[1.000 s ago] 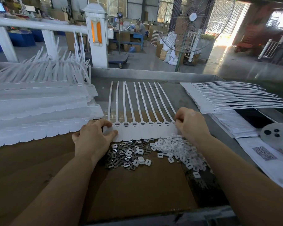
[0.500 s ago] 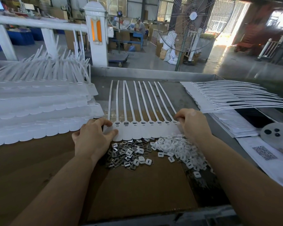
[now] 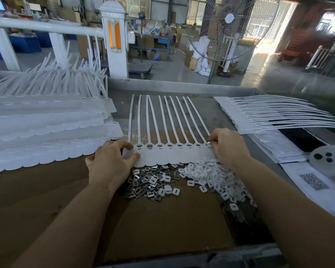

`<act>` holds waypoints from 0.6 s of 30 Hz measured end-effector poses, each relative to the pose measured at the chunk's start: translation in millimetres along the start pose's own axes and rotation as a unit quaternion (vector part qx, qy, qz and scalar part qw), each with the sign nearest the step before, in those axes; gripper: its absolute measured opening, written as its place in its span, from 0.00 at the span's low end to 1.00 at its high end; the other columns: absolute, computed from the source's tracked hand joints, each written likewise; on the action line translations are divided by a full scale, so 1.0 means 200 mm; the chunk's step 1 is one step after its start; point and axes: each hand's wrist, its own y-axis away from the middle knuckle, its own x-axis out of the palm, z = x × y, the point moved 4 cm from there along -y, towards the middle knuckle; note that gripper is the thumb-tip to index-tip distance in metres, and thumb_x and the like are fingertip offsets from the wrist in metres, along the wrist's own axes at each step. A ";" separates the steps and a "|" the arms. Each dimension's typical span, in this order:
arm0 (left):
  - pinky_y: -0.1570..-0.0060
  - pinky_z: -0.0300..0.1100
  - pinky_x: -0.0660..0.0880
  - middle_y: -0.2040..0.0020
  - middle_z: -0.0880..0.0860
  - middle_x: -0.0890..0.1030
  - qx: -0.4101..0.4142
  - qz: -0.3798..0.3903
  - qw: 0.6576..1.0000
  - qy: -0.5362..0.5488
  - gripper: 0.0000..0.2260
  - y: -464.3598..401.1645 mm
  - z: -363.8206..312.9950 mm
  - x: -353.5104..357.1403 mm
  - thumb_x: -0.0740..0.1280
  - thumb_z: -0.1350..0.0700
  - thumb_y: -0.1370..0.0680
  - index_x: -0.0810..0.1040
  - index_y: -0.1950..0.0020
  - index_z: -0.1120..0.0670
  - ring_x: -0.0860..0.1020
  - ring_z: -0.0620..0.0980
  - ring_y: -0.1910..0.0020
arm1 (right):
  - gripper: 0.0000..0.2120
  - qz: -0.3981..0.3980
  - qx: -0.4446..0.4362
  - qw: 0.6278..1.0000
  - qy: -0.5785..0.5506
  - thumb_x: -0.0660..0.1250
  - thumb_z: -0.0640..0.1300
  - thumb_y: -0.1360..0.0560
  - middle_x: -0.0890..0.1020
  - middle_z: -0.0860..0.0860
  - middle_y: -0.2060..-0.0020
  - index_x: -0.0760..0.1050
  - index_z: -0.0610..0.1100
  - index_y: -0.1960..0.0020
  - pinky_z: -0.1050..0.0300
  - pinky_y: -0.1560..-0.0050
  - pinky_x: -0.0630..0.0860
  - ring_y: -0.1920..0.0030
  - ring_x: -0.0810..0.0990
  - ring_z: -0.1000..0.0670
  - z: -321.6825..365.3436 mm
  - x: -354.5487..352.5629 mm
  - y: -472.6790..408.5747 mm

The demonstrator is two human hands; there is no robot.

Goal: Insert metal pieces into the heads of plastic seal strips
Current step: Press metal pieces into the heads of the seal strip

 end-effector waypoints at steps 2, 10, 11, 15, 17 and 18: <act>0.39 0.54 0.59 0.45 0.47 0.74 0.000 0.000 1.000 0.001 0.11 0.00 0.00 0.00 0.69 0.44 0.27 0.76 0.46 0.43 0.71 0.51 0.41 | 0.09 -0.001 -0.002 1.000 -0.007 0.62 0.38 0.24 0.82 0.45 0.50 0.80 0.42 0.47 0.49 0.45 0.74 0.49 0.78 0.44 0.01 -0.01 0.00; 0.39 0.54 0.59 0.44 0.47 0.74 0.002 0.002 1.000 0.002 0.11 0.00 0.00 0.00 0.69 0.44 0.26 0.76 0.46 0.43 0.72 0.51 0.41 | 0.09 -0.020 -0.009 0.999 -0.029 0.64 0.36 0.25 0.83 0.46 0.53 0.81 0.42 0.49 0.50 0.47 0.75 0.51 0.79 0.44 0.00 -0.01 0.01; 0.39 0.54 0.59 0.44 0.48 0.74 0.002 0.002 1.000 0.002 0.11 0.00 0.00 0.00 0.69 0.44 0.26 0.76 0.46 0.43 0.72 0.51 0.42 | 0.09 -0.022 -0.011 0.999 -0.030 0.64 0.36 0.25 0.83 0.46 0.53 0.81 0.42 0.49 0.50 0.47 0.75 0.51 0.79 0.44 0.00 -0.01 0.01; 0.40 0.53 0.59 0.44 0.47 0.74 0.001 0.000 1.000 0.003 0.11 0.00 0.00 0.00 0.69 0.44 0.27 0.77 0.46 0.43 0.72 0.51 0.42 | 0.08 -0.017 -0.003 0.999 -0.029 0.63 0.38 0.24 0.83 0.45 0.53 0.80 0.42 0.49 0.50 0.48 0.75 0.51 0.78 0.44 -0.01 0.00 0.00; 0.40 0.53 0.59 0.44 0.47 0.74 0.000 0.002 1.000 0.002 0.10 0.01 0.00 -0.01 0.68 0.44 0.26 0.76 0.46 0.43 0.72 0.51 0.42 | 0.08 -0.005 0.001 1.000 -0.013 0.64 0.40 0.23 0.82 0.45 0.53 0.79 0.42 0.48 0.51 0.48 0.75 0.50 0.78 0.44 0.00 0.01 0.00; 0.40 0.53 0.59 0.45 0.47 0.74 0.001 0.004 1.000 0.002 0.10 0.01 -0.01 -0.01 0.68 0.44 0.26 0.76 0.46 0.43 0.72 0.51 0.42 | 0.07 -0.001 0.002 1.000 -0.004 0.64 0.41 0.23 0.82 0.45 0.52 0.79 0.43 0.47 0.51 0.48 0.74 0.50 0.78 0.44 0.00 0.02 0.00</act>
